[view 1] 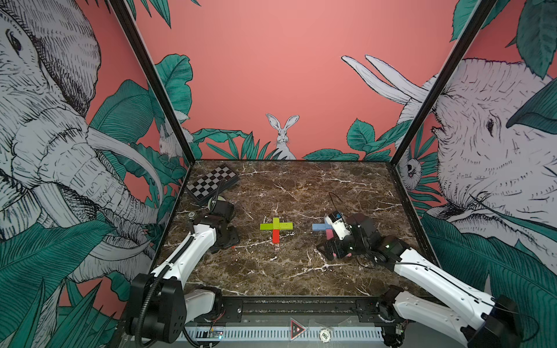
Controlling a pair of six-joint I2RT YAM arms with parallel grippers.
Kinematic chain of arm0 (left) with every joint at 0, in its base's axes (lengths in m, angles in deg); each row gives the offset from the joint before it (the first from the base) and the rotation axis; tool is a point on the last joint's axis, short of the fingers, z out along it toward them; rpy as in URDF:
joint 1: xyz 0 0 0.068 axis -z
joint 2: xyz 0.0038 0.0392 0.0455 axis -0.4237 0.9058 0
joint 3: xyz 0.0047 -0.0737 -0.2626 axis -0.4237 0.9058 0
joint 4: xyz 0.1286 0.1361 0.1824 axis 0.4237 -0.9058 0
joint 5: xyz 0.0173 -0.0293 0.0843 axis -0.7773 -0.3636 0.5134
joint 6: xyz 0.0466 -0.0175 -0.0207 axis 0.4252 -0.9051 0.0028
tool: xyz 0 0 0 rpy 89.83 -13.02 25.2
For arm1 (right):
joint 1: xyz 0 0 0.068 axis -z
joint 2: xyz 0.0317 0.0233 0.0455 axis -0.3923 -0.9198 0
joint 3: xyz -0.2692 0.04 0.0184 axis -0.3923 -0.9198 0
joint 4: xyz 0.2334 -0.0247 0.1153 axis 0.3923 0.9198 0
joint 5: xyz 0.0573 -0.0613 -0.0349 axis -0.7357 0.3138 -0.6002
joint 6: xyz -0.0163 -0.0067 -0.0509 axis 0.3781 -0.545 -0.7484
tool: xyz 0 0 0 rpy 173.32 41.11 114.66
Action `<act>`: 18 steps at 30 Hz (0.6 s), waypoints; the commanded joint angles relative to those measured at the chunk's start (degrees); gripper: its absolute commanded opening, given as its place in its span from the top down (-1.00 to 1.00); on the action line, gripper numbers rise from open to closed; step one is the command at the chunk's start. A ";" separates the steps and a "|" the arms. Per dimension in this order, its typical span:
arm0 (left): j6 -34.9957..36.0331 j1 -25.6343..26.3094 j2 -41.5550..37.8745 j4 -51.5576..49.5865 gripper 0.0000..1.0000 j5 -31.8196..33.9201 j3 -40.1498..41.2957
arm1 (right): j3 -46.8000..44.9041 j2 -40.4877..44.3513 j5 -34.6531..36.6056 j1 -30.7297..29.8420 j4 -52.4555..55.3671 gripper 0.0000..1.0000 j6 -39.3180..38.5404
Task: Assemble the letter t with building blocks
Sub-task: Pick up the building block from the center of the board.
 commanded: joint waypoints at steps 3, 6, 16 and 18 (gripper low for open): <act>-0.50 -1.13 2.39 4.33 -0.27 -2.30 1.51 | -0.97 0.55 -0.85 0.13 -1.11 -0.97 -0.42; -0.33 -1.30 3.91 5.19 -0.26 -2.06 1.65 | -0.82 0.61 -0.95 0.05 -1.11 -0.97 -0.41; 0.62 -1.83 8.31 8.53 -0.21 -1.86 2.02 | -0.53 -0.06 -1.46 0.05 -1.39 -0.97 -0.22; 0.97 -1.89 9.32 9.02 -0.18 -1.58 1.76 | -0.54 -0.06 -1.47 0.05 -1.39 -0.97 -0.13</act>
